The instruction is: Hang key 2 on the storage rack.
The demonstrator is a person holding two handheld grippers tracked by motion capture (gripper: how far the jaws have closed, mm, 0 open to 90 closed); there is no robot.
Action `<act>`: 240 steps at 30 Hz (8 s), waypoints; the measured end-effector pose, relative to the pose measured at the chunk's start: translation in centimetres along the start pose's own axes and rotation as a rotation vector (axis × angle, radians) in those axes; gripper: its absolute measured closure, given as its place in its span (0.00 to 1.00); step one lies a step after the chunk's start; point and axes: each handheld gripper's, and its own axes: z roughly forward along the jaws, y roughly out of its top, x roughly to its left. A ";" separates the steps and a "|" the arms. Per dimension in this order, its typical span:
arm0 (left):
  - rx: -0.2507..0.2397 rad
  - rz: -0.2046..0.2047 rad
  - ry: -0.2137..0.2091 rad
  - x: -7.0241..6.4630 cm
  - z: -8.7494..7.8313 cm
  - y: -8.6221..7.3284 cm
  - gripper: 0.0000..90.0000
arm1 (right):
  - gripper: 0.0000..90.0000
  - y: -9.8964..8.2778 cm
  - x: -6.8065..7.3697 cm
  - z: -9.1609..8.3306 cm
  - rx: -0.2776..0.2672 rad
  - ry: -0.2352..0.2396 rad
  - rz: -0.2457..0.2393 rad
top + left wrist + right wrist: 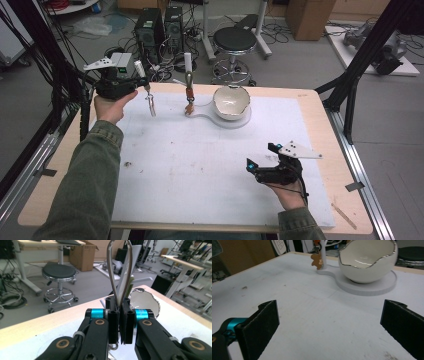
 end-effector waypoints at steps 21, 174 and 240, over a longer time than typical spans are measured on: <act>-0.001 -0.004 0.081 0.6 3.8 2.6 0.96 | 0.01 -2.9 -1.0 -2.8 -0.007 -0.095 0.029; 0.245 -0.027 0.212 -4.5 -1.5 -6.5 0.02 | 0.01 -3.7 -2.3 -1.7 0.007 -0.101 0.077; 0.019 -0.041 0.453 -4.2 -14.8 -16.8 0.02 | 0.01 -4.0 -2.6 -1.9 0.012 -0.124 0.091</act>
